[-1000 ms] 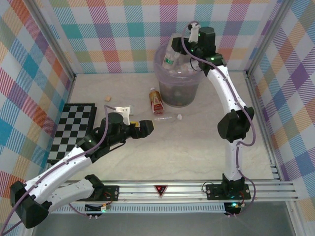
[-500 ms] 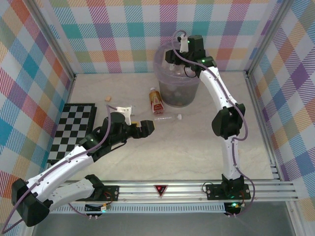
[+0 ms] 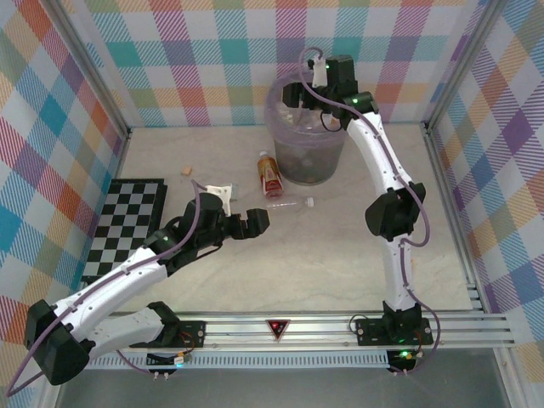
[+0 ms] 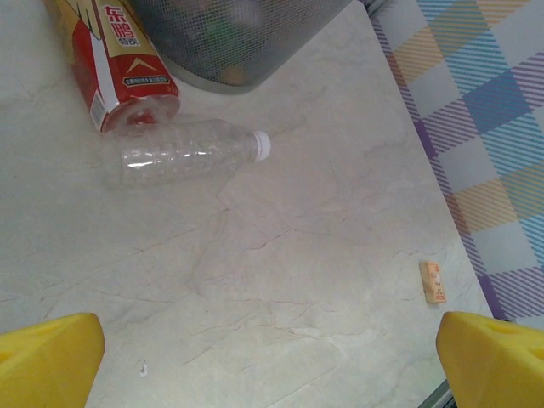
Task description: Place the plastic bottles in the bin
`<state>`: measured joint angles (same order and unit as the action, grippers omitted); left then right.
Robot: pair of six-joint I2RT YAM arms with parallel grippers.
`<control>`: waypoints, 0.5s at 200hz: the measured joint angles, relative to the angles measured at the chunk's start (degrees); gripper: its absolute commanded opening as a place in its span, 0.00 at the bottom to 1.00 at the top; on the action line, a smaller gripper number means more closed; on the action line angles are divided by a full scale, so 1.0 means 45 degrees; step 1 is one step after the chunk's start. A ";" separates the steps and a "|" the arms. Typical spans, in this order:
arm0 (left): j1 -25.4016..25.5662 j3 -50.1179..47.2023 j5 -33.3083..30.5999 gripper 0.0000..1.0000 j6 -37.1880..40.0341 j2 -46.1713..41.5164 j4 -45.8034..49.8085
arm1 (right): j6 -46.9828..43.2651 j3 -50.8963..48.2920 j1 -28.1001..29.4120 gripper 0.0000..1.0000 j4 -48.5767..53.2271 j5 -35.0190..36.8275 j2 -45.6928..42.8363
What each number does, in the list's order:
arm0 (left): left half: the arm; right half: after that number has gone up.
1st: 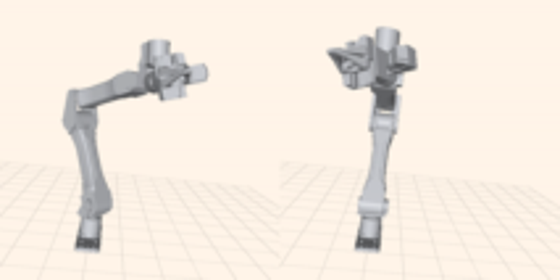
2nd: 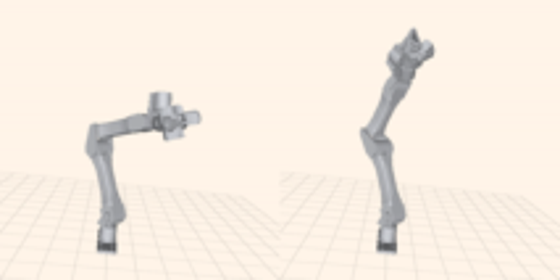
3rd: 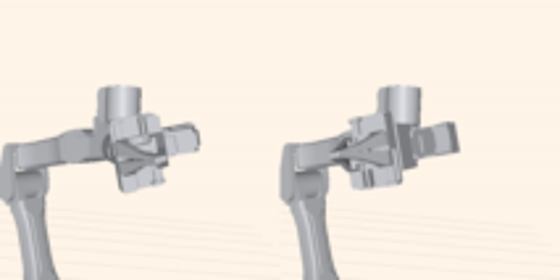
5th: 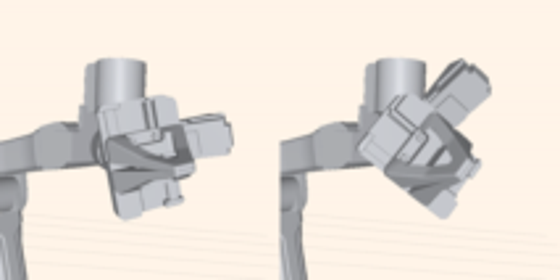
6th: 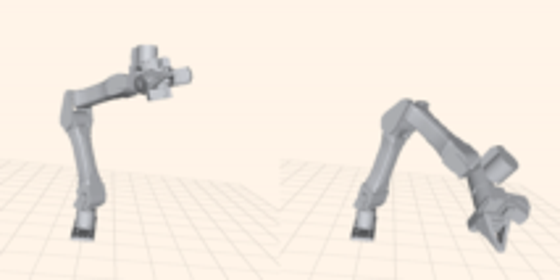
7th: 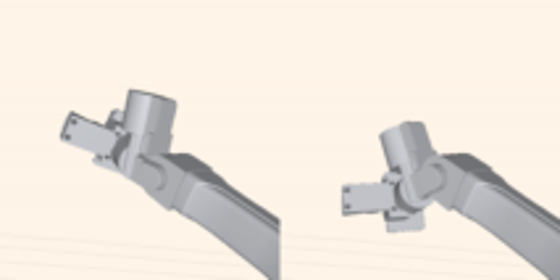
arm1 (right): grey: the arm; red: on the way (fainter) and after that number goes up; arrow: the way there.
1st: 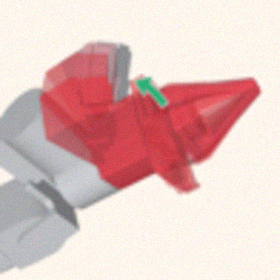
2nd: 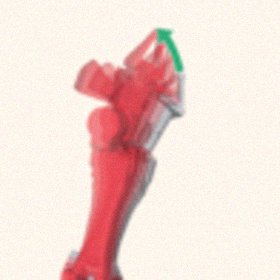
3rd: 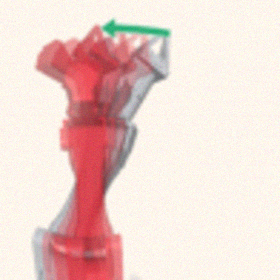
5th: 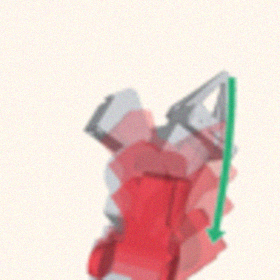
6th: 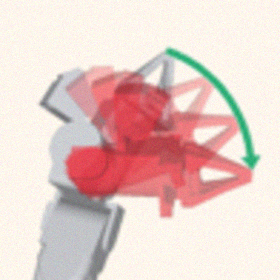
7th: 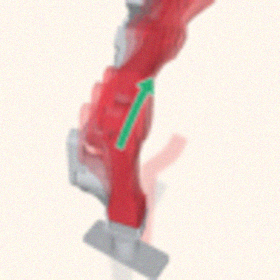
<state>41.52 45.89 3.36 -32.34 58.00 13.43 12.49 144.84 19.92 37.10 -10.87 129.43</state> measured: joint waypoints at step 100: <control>0.0000 0.0389 -0.0393 1.00 -0.0257 0.1224 0.0039 | -0.0024 -0.1302 -0.0253 0.78 0.0821 -0.0180 -0.2463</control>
<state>41.52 47.64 1.58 -33.50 63.51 13.61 12.38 138.98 18.79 40.80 -11.68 118.34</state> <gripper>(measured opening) 0.998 0.779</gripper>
